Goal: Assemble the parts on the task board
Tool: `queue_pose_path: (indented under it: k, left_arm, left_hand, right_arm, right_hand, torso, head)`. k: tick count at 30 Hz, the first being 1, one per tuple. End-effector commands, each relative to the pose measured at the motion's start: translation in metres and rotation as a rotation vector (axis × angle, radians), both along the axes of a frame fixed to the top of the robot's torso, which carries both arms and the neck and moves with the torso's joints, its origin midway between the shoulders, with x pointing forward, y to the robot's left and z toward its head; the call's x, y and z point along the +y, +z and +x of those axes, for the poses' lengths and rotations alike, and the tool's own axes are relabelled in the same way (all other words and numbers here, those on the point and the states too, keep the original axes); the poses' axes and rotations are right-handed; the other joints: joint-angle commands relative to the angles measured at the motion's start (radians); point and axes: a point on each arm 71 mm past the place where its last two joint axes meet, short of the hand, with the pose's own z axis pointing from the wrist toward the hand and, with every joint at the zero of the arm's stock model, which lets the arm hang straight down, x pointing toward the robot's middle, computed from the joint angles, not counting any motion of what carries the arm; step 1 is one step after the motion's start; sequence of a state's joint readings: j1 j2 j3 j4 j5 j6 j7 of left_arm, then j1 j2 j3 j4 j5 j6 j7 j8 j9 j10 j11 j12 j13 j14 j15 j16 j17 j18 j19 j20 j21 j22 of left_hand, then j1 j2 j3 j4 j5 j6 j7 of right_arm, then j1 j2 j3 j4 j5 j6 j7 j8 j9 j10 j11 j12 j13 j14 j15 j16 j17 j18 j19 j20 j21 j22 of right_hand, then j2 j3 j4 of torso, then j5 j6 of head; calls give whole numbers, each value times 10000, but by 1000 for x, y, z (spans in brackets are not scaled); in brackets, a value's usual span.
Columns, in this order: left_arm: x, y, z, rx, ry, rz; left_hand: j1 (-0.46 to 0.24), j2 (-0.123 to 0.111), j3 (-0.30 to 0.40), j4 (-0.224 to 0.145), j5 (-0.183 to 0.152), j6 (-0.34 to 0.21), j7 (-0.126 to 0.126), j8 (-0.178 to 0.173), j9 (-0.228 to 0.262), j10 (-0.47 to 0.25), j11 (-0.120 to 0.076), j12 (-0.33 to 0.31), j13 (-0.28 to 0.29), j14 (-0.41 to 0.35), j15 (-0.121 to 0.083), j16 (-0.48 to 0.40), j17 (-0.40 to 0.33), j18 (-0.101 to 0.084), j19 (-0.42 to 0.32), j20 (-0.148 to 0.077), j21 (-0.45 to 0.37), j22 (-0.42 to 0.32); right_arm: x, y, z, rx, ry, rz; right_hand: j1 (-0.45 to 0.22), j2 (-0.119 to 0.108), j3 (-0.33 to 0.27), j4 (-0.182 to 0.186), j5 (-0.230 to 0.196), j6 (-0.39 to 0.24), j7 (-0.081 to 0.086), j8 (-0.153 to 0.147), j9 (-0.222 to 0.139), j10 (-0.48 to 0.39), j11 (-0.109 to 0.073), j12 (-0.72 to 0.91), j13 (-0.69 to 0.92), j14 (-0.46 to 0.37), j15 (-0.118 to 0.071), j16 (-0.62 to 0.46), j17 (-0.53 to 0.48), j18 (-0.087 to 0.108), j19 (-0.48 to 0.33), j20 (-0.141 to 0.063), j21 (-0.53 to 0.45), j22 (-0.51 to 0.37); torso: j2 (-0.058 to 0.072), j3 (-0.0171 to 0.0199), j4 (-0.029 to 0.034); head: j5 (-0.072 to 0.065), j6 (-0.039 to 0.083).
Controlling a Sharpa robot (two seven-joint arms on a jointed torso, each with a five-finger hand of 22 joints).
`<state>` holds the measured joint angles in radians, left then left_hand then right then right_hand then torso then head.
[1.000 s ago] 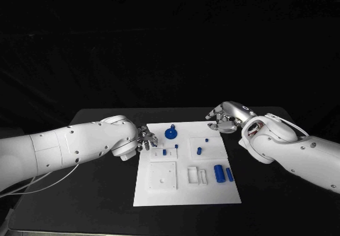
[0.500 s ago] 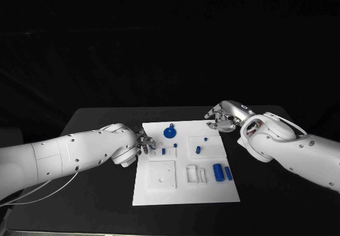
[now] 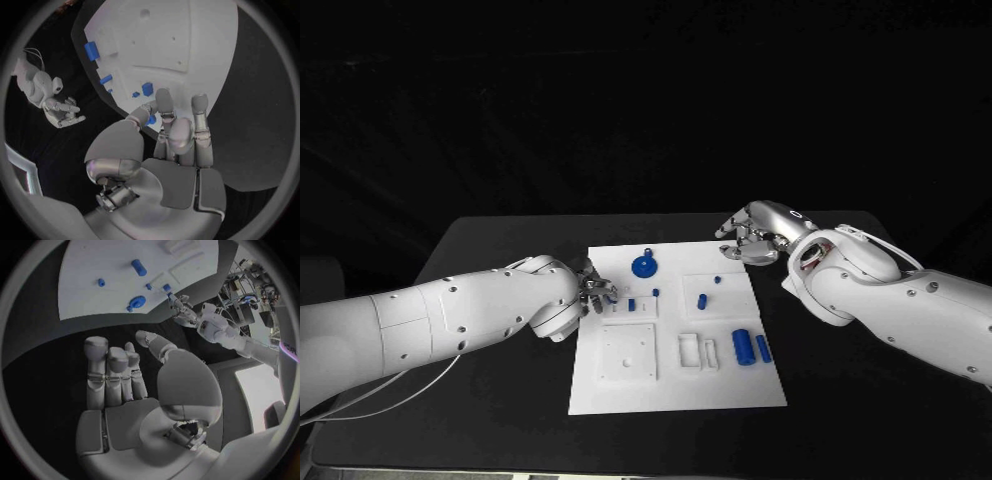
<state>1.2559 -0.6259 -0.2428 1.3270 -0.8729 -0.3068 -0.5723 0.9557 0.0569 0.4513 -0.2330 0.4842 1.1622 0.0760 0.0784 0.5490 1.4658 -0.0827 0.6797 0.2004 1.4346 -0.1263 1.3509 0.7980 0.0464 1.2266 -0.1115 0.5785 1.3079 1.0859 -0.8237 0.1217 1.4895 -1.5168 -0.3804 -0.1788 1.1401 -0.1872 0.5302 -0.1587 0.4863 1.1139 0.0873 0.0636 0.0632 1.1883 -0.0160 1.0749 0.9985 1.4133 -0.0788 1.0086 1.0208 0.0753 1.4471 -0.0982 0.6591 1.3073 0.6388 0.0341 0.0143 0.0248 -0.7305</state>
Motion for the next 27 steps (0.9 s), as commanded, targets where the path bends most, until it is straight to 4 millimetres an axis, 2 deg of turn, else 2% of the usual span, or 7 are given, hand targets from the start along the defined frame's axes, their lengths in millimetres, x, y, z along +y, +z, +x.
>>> queue_pose_path:
  k: [1,11,27]
  left_arm:
    - [-3,0,-1,-79,-172,-15]
    - [-7,-3,-4,229,-738,425]
    - [-7,-4,-6,360,-1104,826]
  left_hand:
    - [30,105,0,83,-29,3360,-1334,41,131,494,-60,35,-6,35,14,49,-14,104,1,59,49,192]
    - [61,110,-5,80,-30,3374,-1336,74,88,495,-55,71,-3,38,22,67,-6,111,-10,72,59,192]
    - [76,116,-10,87,-38,3377,-1335,108,-13,496,-52,64,-23,34,29,65,-40,108,-22,72,68,192]
  right_arm:
    - [1,0,0,73,103,-42]
    - [1,-1,0,115,107,-45]
    - [2,-2,-1,180,124,-43]
  right_hand:
    - [-67,-52,43,-7,42,28,43,-20,-13,-73,13,-62,-9,-75,10,-52,-10,182,-73,27,-45,676]
    - [-80,-52,59,-13,86,34,42,-19,-13,-77,11,-63,-11,-79,9,-58,-15,183,-76,25,-56,674]
    - [-84,-51,66,-22,105,37,42,-19,-13,-85,13,-71,-21,-83,9,-62,-18,184,-80,25,-69,671]
  torso:
    - [-1,4,-6]
    - [4,4,1]
    - [8,2,6]
  head:
    - [-7,-29]
    - [-30,-102]
    - [-34,-143]
